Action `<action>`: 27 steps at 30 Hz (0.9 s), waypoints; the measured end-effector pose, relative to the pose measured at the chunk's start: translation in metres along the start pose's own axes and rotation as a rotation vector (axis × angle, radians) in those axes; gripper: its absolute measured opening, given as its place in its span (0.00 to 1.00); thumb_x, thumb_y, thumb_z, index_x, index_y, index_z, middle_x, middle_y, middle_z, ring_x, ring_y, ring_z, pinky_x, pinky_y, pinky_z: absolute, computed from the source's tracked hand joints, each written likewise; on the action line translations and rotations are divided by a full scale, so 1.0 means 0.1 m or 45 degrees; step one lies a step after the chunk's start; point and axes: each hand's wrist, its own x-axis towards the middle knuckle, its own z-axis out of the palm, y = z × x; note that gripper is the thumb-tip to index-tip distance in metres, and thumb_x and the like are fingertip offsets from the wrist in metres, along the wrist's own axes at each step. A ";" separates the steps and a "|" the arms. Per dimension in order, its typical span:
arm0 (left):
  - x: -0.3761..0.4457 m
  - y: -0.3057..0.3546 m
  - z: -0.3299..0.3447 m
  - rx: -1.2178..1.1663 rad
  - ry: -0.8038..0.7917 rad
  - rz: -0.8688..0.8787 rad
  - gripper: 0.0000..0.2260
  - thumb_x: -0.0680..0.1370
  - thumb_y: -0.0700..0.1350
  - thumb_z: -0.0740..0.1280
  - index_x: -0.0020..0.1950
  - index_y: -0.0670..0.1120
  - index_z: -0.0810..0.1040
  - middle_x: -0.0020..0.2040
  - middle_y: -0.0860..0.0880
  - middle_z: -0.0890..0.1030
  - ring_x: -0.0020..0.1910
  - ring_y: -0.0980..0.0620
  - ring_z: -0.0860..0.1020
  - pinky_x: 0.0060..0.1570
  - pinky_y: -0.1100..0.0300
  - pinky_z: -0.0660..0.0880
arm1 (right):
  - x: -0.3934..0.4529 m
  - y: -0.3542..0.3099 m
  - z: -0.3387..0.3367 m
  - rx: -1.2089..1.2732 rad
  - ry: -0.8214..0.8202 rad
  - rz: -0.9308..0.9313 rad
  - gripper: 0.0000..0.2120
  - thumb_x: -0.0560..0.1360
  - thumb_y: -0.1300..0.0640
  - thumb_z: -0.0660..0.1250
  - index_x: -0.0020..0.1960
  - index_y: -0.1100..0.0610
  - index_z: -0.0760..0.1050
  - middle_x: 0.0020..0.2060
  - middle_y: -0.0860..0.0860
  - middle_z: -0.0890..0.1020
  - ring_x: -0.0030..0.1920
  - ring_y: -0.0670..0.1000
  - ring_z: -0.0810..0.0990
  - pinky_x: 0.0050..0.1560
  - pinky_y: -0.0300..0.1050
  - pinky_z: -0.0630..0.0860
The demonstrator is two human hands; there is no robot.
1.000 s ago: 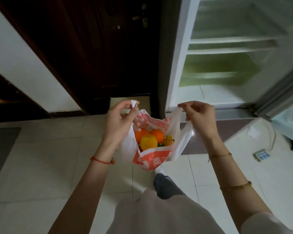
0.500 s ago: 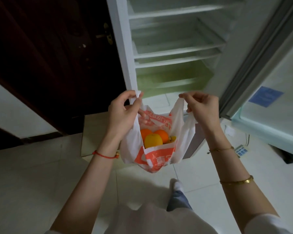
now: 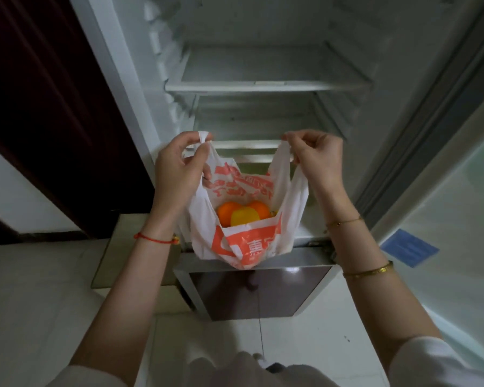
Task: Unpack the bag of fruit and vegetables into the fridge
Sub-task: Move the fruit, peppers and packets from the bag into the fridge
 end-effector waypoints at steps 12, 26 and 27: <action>-0.04 -0.39 0.27 0.259 0.084 -0.168 0.10 0.81 0.45 0.64 0.61 0.46 0.77 0.34 0.46 0.82 0.23 0.56 0.76 0.30 0.64 0.74 | 0.32 0.69 -0.10 -0.033 -0.110 0.098 0.07 0.76 0.57 0.68 0.45 0.57 0.85 0.41 0.47 0.86 0.39 0.47 0.83 0.41 0.43 0.80; -0.59 -0.35 0.20 0.125 -0.132 -0.183 0.13 0.81 0.37 0.63 0.65 0.43 0.75 0.28 0.39 0.77 0.22 0.51 0.77 0.27 0.64 0.76 | -0.11 0.74 0.06 -0.936 0.156 -0.779 0.12 0.76 0.51 0.65 0.51 0.60 0.72 0.45 0.55 0.74 0.45 0.54 0.71 0.47 0.46 0.69; -0.62 -0.36 0.20 0.079 -0.149 -0.190 0.13 0.81 0.37 0.63 0.65 0.43 0.75 0.30 0.36 0.77 0.23 0.49 0.77 0.26 0.62 0.77 | -0.15 0.74 0.10 -0.868 0.036 -0.908 0.09 0.77 0.53 0.65 0.48 0.59 0.73 0.42 0.54 0.75 0.44 0.52 0.72 0.46 0.47 0.71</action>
